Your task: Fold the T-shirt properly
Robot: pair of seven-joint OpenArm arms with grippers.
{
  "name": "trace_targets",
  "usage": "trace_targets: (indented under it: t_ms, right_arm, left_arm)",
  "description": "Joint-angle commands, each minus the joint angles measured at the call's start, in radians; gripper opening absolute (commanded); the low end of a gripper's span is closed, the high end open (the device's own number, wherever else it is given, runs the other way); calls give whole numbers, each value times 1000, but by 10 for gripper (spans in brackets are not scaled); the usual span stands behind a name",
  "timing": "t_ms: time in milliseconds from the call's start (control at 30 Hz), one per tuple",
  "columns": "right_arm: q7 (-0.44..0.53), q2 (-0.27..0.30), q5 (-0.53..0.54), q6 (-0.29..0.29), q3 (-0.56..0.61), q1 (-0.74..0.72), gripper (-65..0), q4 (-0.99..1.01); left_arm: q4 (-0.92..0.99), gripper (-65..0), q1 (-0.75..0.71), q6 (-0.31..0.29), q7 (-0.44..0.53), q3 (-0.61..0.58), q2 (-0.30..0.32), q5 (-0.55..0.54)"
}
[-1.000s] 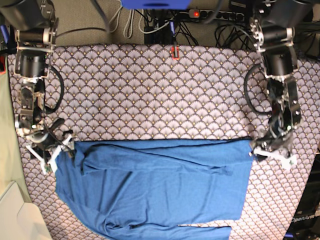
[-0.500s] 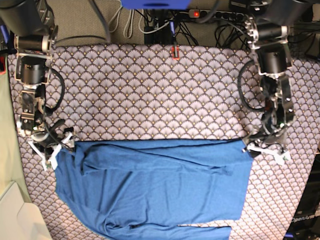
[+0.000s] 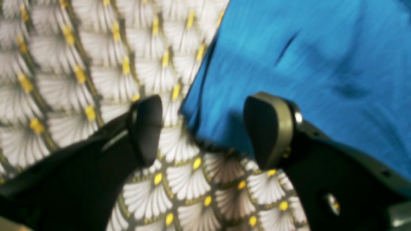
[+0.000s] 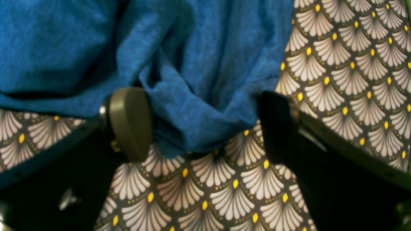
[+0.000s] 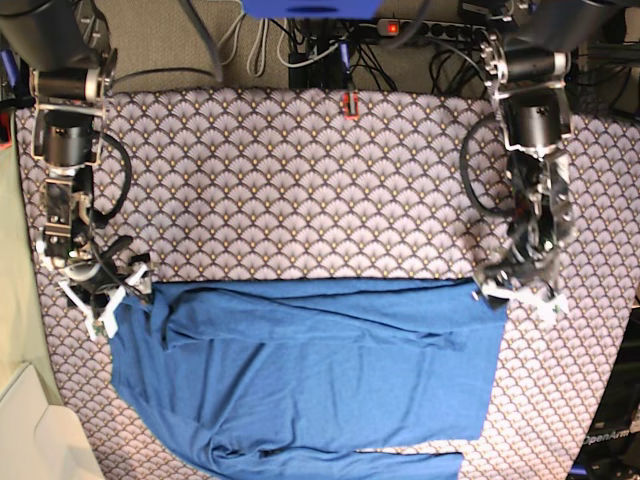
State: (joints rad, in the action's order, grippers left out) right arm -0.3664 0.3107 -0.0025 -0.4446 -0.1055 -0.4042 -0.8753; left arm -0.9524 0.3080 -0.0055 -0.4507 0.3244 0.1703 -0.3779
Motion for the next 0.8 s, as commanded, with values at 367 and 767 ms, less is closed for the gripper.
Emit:
trace_targets:
  t_ms: [367, 767]
  right_arm:
    - [25, 14, 9, 5, -3, -26, -132, -15]
    - [25, 14, 9, 5, -3, -26, -132, -15]
  left_arm:
    - [26, -234, 29, 8, -15, 2, 8, -5]
    - [28, -354, 58, 6, -13, 2, -5, -7]
